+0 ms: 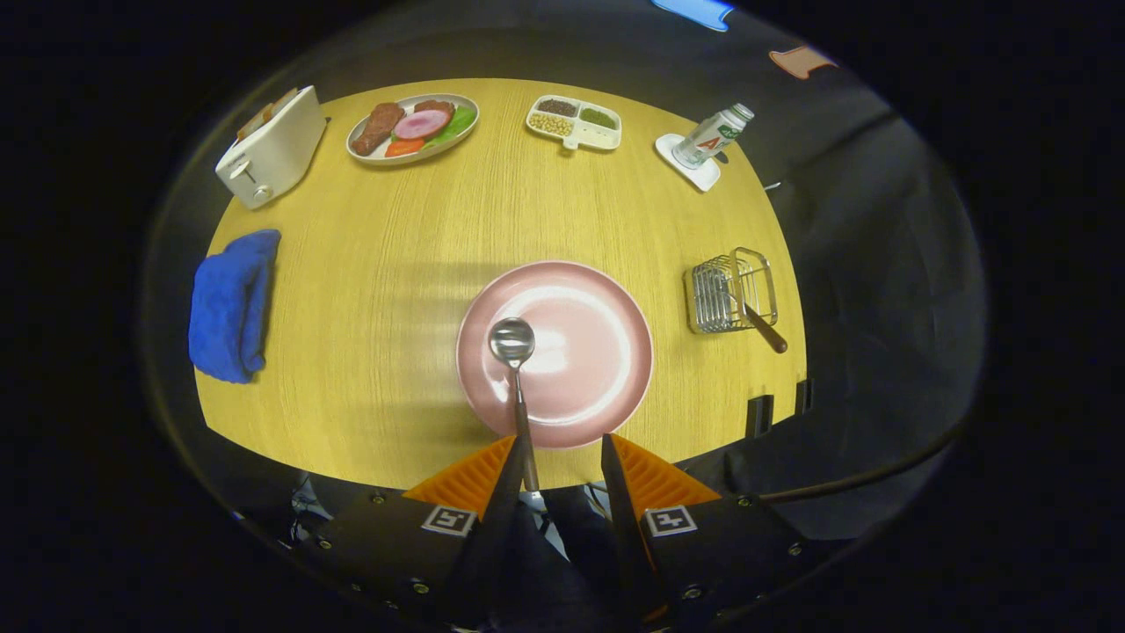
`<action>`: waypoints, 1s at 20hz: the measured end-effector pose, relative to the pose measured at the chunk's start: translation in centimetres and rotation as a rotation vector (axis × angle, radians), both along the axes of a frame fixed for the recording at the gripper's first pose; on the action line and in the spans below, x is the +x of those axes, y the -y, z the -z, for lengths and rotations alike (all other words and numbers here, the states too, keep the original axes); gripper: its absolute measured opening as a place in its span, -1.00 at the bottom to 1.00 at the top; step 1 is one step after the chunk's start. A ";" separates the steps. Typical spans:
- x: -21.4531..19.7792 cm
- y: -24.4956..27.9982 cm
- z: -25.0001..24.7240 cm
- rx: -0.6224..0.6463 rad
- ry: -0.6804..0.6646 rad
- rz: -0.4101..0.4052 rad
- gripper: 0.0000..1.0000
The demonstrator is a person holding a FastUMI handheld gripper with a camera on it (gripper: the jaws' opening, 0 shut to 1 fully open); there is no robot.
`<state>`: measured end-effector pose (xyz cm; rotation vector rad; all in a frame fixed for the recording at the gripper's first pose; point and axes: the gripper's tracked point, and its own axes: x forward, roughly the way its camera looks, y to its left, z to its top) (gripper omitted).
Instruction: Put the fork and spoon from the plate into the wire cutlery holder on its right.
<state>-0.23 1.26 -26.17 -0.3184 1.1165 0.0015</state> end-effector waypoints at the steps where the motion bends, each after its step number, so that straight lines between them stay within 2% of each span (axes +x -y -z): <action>1: -0.3 0.0 0.6 -0.005 -0.013 0.000 0.11; 11: -2.5 -0.1 8.7 0.065 -0.187 0.015 0.11; 20: -1.6 -0.6 11.7 0.127 -0.221 0.006 0.11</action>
